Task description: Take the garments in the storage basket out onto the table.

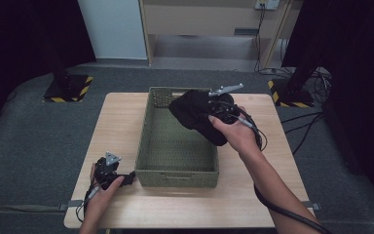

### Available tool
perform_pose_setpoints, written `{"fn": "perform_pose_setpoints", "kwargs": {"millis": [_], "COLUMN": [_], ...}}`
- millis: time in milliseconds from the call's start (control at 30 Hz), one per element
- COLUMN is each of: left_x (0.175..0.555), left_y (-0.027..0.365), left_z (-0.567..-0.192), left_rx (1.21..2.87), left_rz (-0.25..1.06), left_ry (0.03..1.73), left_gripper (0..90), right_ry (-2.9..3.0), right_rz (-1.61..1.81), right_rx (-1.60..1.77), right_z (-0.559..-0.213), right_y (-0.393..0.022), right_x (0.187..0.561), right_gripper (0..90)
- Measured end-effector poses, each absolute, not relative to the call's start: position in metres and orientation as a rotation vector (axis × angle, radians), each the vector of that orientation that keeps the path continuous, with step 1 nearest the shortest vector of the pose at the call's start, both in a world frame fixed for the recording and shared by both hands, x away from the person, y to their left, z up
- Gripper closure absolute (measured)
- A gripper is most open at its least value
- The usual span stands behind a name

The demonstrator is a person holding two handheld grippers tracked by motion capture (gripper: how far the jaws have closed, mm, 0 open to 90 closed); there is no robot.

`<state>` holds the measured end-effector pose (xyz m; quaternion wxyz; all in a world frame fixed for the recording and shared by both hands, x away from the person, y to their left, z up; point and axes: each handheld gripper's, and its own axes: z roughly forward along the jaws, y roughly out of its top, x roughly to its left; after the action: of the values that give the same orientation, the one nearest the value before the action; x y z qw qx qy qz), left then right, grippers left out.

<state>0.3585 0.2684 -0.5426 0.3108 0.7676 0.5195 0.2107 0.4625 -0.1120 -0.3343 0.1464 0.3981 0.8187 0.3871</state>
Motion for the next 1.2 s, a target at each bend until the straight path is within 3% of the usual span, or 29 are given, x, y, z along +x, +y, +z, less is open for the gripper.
{"fn": "perform_pose_setpoints", "kwargs": {"millis": [1200], "left_x": [0.359], "left_y": [0.269], "left_z": [-0.542], "left_rx": [2.030], "left_rz": [0.556], "left_ry": [1.371], "left_gripper": [0.0], "right_ry": [2.230], "right_rz": [1.127], "right_rx": [1.296], "right_z": [-0.332], "right_y": [-0.186], "right_x": [0.461], "right_gripper": [67.3]}}
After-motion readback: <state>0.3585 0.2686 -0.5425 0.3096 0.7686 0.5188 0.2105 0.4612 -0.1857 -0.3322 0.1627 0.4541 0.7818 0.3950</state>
